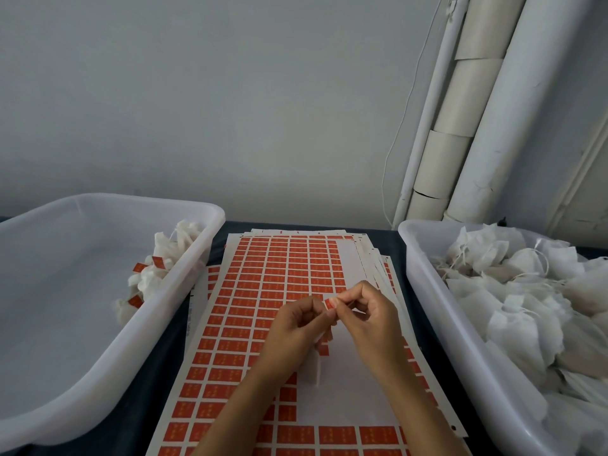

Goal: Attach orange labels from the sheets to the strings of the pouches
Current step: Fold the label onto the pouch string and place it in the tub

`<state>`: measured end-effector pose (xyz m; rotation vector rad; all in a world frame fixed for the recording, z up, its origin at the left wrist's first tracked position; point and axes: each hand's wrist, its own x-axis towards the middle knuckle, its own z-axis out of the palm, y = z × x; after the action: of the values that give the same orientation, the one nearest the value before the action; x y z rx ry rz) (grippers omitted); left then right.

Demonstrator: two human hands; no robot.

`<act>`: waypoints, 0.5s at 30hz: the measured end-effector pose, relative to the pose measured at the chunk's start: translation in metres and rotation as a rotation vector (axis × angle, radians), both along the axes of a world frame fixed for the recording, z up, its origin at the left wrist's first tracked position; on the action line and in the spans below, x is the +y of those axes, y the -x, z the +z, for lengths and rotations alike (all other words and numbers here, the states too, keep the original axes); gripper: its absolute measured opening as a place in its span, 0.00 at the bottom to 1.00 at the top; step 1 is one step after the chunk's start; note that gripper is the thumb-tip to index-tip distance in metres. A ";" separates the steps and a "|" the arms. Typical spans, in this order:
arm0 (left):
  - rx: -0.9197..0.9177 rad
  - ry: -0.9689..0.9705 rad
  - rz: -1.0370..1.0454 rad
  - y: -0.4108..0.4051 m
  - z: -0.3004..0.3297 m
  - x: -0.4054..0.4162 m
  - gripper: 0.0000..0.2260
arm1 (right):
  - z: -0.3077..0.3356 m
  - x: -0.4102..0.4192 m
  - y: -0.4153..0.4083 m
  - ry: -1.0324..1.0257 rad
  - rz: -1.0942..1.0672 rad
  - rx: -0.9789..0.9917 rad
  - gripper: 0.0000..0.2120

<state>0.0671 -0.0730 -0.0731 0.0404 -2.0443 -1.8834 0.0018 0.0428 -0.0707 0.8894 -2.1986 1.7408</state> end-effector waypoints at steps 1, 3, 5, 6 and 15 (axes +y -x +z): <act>0.010 -0.006 0.005 0.001 0.000 0.000 0.08 | 0.000 -0.001 0.000 0.005 0.000 0.000 0.08; 0.021 -0.019 0.004 0.001 -0.001 -0.001 0.09 | 0.000 -0.002 -0.001 0.015 -0.007 -0.008 0.08; 0.030 -0.030 0.008 0.001 -0.002 -0.003 0.10 | 0.001 -0.003 -0.002 0.057 -0.010 -0.036 0.11; 0.036 -0.036 0.009 0.002 -0.003 -0.003 0.10 | 0.001 -0.004 -0.001 0.091 0.000 -0.065 0.15; -0.007 0.013 -0.087 0.002 -0.002 -0.001 0.11 | 0.001 -0.003 -0.002 0.060 0.193 -0.200 0.09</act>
<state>0.0649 -0.0739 -0.0751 -0.0461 -2.0940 -1.9232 0.0041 0.0400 -0.0700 0.9815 -2.2310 2.0553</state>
